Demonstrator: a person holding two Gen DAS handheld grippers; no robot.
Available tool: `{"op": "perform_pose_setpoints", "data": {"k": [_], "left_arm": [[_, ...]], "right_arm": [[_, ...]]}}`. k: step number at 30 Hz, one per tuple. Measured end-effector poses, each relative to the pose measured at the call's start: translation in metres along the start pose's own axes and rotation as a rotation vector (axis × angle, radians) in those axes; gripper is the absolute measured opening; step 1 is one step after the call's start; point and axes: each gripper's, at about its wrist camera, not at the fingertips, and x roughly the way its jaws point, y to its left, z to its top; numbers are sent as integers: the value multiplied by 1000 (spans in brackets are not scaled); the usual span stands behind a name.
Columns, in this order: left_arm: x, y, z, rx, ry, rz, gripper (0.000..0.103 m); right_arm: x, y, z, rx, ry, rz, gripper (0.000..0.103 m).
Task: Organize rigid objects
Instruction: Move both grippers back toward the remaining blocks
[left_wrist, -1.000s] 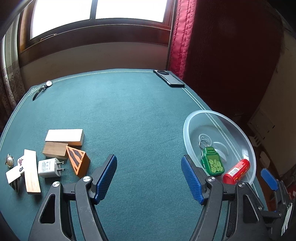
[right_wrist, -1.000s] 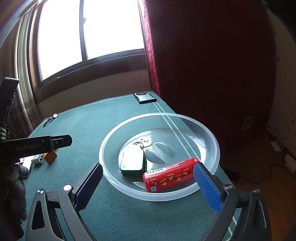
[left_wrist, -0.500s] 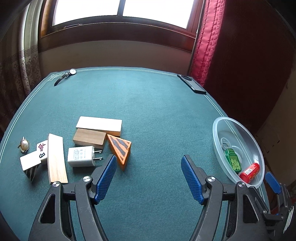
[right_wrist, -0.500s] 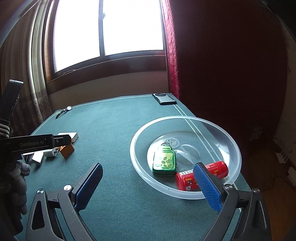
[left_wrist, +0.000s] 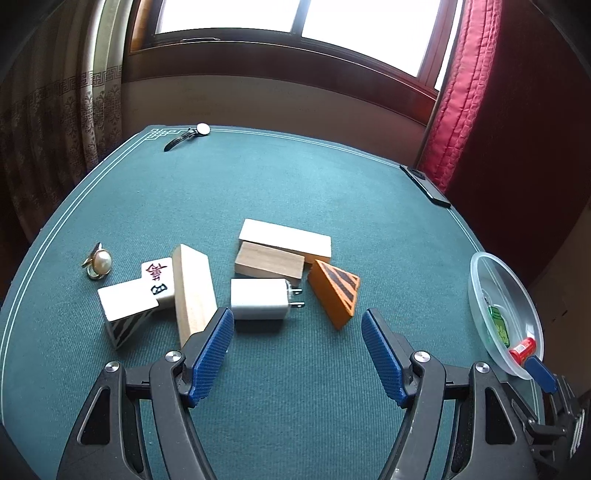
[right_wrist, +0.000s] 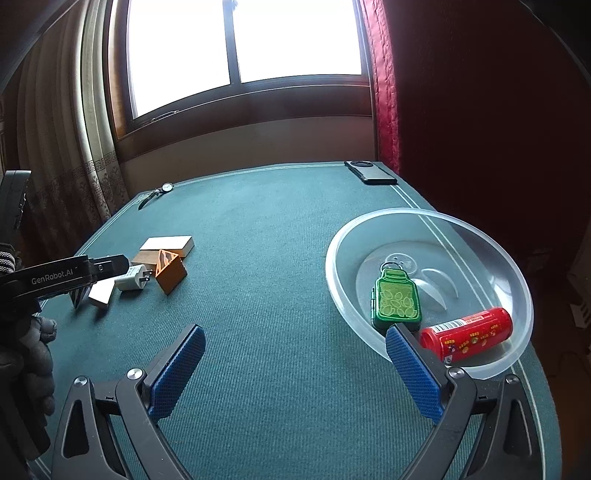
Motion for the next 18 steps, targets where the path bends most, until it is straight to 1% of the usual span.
{"op": "perform_pose_setpoints", "data": {"k": [7,18], "left_arm": [[-9,33,-1,-44,-19,42,73],[-14,86,-7,-102,-26,136,73]], "right_arm": [[7,13,-2,-13,39,29,100],[13,29,-6,-36,89,56,100]]}}
